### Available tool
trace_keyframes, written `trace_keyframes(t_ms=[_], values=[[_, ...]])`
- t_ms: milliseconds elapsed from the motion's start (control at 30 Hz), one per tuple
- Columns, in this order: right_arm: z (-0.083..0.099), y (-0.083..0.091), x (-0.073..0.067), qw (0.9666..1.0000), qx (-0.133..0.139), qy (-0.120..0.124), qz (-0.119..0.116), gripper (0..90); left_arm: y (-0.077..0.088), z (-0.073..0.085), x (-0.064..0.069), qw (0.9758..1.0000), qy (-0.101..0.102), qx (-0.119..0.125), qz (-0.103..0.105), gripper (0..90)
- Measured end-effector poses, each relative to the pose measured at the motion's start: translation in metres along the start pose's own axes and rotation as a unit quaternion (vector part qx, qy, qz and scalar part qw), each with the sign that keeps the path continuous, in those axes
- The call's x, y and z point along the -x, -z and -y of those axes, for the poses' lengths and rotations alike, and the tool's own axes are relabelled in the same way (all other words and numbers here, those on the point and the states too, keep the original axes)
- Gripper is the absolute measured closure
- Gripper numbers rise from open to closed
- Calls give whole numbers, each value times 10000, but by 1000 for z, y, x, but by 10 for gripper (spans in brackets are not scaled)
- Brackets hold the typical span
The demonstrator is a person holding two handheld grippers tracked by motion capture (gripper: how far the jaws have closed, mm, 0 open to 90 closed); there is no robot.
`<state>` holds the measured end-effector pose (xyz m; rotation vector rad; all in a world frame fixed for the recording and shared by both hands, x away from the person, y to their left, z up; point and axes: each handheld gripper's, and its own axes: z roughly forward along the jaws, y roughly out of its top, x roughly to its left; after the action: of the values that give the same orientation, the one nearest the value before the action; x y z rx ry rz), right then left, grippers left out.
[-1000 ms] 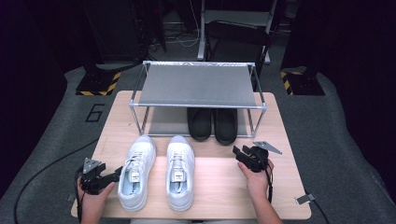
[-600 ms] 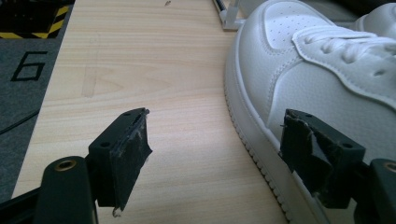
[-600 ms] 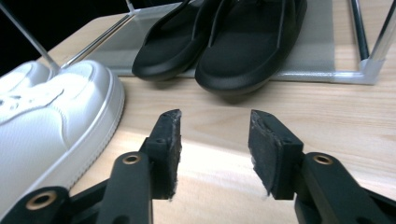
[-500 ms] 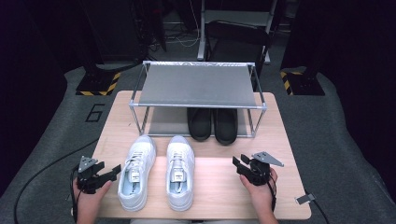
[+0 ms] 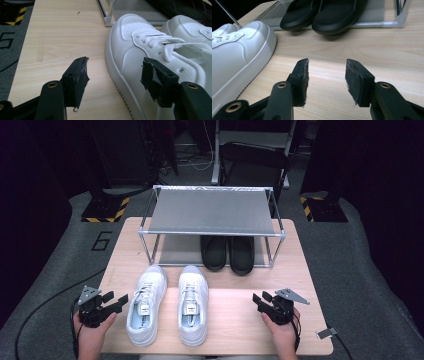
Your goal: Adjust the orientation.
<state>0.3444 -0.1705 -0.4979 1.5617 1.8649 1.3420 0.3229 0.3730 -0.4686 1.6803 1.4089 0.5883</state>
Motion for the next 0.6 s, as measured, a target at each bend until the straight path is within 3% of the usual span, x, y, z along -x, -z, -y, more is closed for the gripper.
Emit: trace_keyframes(t_ms=[233,333,433,600], values=[[0,7,1,9999,109,-80,26,506,12,-10,13,9993,-189,216,243,423],[2,9,2,9999,88,-61,87,501,16,-11,21,9985,-275,160,446,428],[2,10,3,9999,89,-102,93,501,17,-10,26,9982,-271,252,479,430],[3,10,1,9999,101,-99,53,502,13,-4,30,9979,-366,38,527,417]])
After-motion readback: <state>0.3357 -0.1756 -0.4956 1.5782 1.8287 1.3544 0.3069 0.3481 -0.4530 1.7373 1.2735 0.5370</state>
